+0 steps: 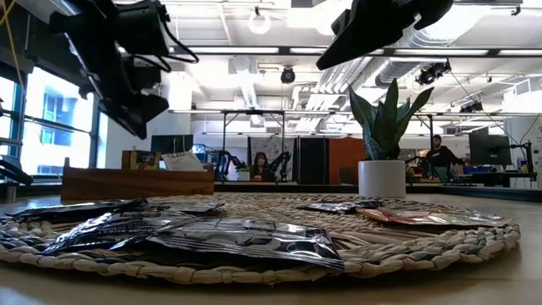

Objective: Pick & Place Tea
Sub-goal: Put the orange tea bag into the middle compartment of the wooden organizer

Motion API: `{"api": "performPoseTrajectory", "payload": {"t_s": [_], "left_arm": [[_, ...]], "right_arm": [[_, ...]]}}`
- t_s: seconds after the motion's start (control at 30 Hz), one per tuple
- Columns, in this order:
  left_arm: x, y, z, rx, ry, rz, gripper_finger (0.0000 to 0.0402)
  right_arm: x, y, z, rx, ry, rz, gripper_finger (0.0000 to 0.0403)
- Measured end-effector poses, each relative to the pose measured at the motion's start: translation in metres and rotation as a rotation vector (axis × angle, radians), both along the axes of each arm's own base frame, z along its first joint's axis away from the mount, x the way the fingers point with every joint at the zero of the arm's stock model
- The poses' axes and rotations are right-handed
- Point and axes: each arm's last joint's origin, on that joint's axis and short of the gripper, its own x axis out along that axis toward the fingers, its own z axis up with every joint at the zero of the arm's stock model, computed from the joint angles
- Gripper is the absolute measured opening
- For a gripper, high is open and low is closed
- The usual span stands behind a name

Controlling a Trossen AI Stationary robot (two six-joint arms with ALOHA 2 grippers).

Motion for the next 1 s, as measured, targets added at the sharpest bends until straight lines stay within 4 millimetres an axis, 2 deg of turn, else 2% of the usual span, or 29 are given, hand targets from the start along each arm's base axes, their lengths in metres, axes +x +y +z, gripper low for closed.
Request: {"api": "performPoseTrajectory", "payload": {"t_s": [0.13,0.3,0.4,0.53,0.6,0.73,0.87,1.0], "left_arm": [[0.005,0.0,0.01,-0.024,-0.043,-0.008,0.0107],[0.017,-0.005,0.026,-0.134,-0.146,-0.078,0.0107],[0.029,-0.018,0.034,-0.157,-0.237,-0.201,0.0107],[0.048,-0.048,0.044,-0.168,-0.377,-0.468,0.0107],[0.052,-0.065,0.048,-0.174,-0.448,-0.567,0.0107],[0.052,-0.093,0.046,-0.203,-0.551,-0.665,0.0108],[0.052,-0.112,0.035,-0.244,-0.543,-0.706,0.0108],[0.058,-0.126,0.023,-0.27,-0.554,-0.68,0.0108]], "right_arm": [[0.0,0.0,0.0,0.003,0.0,0.0,0.002],[-0.001,0.003,-0.001,0.071,0.023,0.07,0.0031],[-0.002,0.008,-0.001,0.089,0.025,0.086,0.0047],[-0.005,0.017,-0.005,0.179,0.053,0.096,0.0076],[-0.008,0.024,-0.014,0.234,0.078,0.096,0.0091],[-0.018,0.038,-0.049,0.327,0.187,0.02,0.0118],[-0.031,0.047,-0.081,0.373,0.272,-0.074,0.0129],[-0.039,0.05,-0.106,0.43,0.246,-0.195,0.0129]]}}
